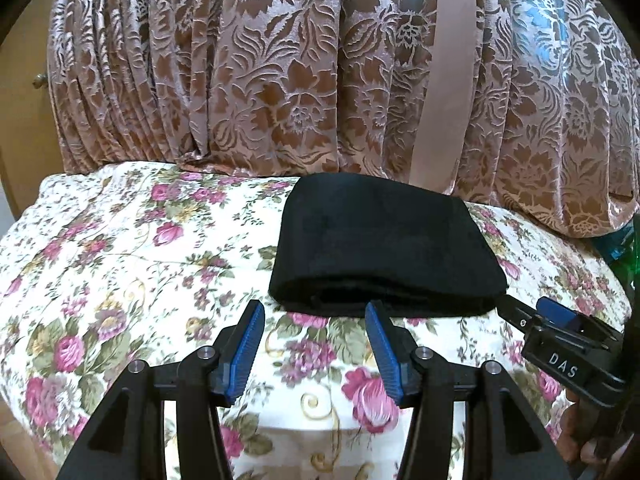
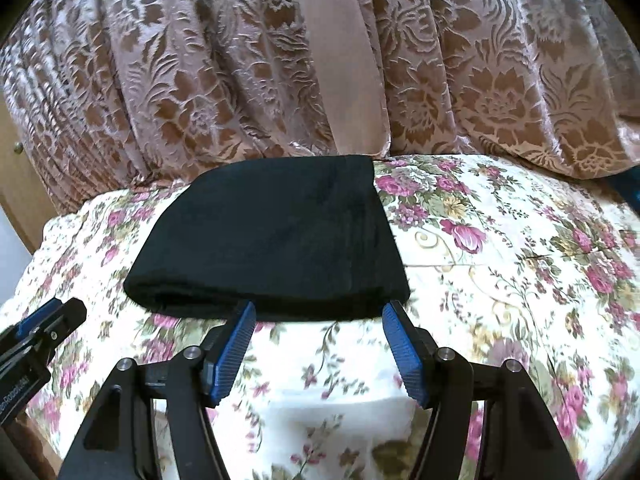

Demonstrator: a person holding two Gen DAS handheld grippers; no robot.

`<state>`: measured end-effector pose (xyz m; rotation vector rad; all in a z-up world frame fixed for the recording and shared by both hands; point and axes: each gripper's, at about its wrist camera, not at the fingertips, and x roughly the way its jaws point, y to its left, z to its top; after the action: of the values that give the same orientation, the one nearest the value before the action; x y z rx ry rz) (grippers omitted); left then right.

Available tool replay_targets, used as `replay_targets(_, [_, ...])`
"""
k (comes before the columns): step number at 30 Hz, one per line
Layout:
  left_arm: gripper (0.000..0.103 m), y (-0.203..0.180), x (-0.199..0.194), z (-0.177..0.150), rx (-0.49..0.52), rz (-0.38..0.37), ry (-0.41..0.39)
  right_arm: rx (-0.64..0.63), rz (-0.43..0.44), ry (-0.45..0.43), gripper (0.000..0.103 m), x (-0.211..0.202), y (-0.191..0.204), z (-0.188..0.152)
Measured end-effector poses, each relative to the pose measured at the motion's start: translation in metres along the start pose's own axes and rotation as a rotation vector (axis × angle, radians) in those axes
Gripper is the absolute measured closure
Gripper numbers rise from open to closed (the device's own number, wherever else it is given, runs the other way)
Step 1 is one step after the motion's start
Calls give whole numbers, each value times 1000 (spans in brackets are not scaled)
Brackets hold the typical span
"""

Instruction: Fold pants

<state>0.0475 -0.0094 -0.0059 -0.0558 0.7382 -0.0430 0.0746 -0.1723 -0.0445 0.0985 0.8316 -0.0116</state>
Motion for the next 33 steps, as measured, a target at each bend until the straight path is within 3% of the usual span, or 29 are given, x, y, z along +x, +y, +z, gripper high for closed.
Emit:
replay_targets(13, [28, -1, -26, -16, 7, 89, -17, 0, -40, 7, 36, -20, 19, -24])
replay_targets(33, [28, 2, -35, -15, -17, 132, -45, -8, -39, -19, 36, -31, 29, -28])
